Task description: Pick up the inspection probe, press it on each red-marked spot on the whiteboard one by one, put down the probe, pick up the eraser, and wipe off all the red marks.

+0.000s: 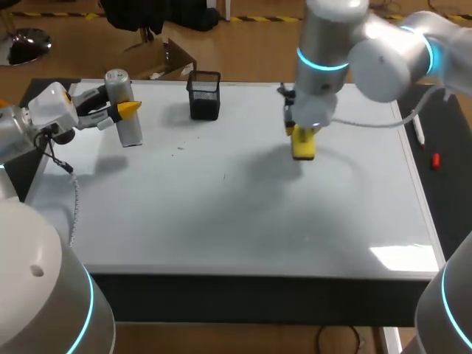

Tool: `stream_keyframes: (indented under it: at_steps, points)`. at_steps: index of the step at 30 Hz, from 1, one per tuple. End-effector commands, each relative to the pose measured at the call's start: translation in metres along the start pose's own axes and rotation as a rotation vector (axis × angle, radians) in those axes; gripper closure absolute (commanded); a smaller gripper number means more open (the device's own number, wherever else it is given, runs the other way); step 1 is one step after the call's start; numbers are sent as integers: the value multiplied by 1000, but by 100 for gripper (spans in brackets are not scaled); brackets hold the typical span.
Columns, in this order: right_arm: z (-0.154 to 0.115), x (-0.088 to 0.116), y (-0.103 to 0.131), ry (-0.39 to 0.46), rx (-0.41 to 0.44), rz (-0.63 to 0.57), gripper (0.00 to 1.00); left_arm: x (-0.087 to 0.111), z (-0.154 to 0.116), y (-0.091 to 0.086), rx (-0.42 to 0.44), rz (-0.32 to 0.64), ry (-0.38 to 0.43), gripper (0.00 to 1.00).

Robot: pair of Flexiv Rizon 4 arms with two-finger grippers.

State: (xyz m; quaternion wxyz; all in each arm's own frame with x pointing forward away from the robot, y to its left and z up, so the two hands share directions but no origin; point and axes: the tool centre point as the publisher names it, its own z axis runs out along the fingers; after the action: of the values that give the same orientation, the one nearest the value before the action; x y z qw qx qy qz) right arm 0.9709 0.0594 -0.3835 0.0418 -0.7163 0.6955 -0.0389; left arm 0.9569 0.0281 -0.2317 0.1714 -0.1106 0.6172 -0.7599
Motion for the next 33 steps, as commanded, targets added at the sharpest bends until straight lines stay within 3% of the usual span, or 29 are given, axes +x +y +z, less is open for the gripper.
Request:
stream_keyframes:
  at_steps: [1, 7, 15, 22, 33]
  points:
    - [-4, 26, -15, 8, -19, 19, 100, 1, 0, -1, 1, 3, -4, 100]
    - [-5, 54, -29, 28, -26, 47, 100, 1, 0, -1, 1, 3, -4, 100]
    - [1, 69, -49, 19, -28, 66, 100, 1, 0, -1, 1, 3, -4, 100]
    - [12, 60, -72, 1, -40, 41, 100, 1, 0, -1, 1, 3, -4, 100]
    - [27, 19, -109, -13, -45, 13, 100, 1, 0, -1, 1, 3, -4, 100]
